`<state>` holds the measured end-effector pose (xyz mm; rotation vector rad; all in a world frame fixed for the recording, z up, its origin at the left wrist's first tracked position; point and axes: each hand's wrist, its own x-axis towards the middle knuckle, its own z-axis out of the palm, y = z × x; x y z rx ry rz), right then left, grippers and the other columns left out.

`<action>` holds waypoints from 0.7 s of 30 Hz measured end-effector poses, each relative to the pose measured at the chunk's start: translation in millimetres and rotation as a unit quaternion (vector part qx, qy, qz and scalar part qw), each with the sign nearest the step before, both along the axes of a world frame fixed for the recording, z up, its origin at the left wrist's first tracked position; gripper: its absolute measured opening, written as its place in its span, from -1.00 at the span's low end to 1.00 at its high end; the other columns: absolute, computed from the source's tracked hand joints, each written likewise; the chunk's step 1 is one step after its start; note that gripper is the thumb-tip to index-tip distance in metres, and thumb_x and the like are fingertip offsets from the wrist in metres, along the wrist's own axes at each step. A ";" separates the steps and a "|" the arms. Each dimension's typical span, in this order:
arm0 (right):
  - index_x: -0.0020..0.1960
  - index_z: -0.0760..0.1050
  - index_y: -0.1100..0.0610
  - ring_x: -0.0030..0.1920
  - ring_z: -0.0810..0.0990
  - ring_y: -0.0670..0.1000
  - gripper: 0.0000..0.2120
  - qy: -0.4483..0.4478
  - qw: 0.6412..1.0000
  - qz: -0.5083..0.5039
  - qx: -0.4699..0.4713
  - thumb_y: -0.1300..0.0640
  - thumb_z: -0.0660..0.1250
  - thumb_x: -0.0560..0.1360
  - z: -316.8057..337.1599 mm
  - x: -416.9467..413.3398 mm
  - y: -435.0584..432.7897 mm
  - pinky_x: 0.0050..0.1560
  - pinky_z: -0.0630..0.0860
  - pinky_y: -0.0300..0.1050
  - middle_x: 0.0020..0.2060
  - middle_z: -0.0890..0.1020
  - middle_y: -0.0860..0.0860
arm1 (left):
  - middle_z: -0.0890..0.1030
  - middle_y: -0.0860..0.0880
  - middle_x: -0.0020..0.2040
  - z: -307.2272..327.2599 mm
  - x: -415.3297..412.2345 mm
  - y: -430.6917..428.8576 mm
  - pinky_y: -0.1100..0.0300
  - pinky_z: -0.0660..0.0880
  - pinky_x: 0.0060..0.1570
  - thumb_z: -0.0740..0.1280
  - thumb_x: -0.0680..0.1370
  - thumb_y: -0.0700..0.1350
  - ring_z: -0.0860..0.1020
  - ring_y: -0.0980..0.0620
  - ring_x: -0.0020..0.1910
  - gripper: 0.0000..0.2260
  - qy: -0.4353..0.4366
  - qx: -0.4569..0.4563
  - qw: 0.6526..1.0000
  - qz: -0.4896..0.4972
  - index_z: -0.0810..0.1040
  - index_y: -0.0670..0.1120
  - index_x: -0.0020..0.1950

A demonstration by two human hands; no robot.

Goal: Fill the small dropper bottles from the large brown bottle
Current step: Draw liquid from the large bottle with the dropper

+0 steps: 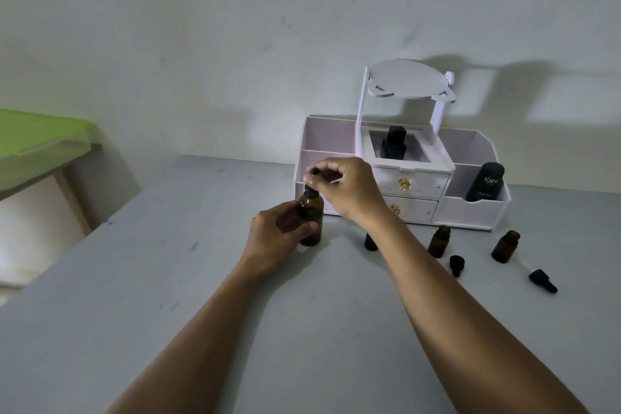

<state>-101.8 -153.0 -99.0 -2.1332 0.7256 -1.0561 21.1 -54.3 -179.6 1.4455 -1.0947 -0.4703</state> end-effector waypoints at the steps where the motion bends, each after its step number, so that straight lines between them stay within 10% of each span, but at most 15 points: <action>1: -0.02 0.71 0.13 -0.11 0.71 -0.07 -0.91 0.004 1.000 -0.004 0.001 0.16 0.48 0.48 -3.6 -0.3 0.3 0.05 0.64 -0.12 -0.14 0.74 -0.02 | 0.73 0.07 0.02 -0.5 0.1 -0.2 0.20 0.58 0.20 0.54 0.44 -0.26 0.69 0.19 0.04 -0.59 -0.004 0.001 1.000 -0.001 0.64 -0.09 0.28; 8: 0.19 0.64 0.09 -0.13 0.66 -0.05 -0.70 -0.045 0.998 -0.021 -0.027 0.07 0.50 0.47 -1.8 -28.9 13.1 -0.08 0.60 -0.21 -0.08 0.71 -0.01 | 0.69 0.03 0.13 -2.4 -6.2 3.9 0.20 0.58 0.15 0.56 0.38 0.01 0.64 0.18 0.12 -0.38 -0.079 -0.028 0.995 0.051 0.52 -0.02 0.42; 13: 0.02 0.67 0.17 -0.13 0.65 -0.06 -0.86 -0.055 0.987 -0.022 -0.146 0.28 0.45 0.48 -13.3 -115.7 9.3 -0.16 0.58 -0.18 -0.11 0.69 0.00 | 0.64 0.01 -0.05 8.5 -29.8 22.5 0.28 0.54 -0.05 0.49 0.45 -0.02 0.60 0.08 -0.14 -0.62 -0.210 -0.150 0.949 0.182 0.59 -0.08 0.24; 21: 0.00 0.64 -0.10 0.11 0.51 -0.12 -0.56 0.165 0.973 -0.147 -0.072 0.41 0.40 0.36 -62.8 -232.5 -14.6 0.15 0.46 -0.21 0.03 0.60 -0.12 | 0.63 0.03 -0.17 15.0 -127.2 10.3 0.23 0.55 -0.24 0.44 0.52 -0.12 0.59 0.09 -0.23 -0.84 -0.249 -0.211 0.945 -0.025 0.66 -0.13 0.06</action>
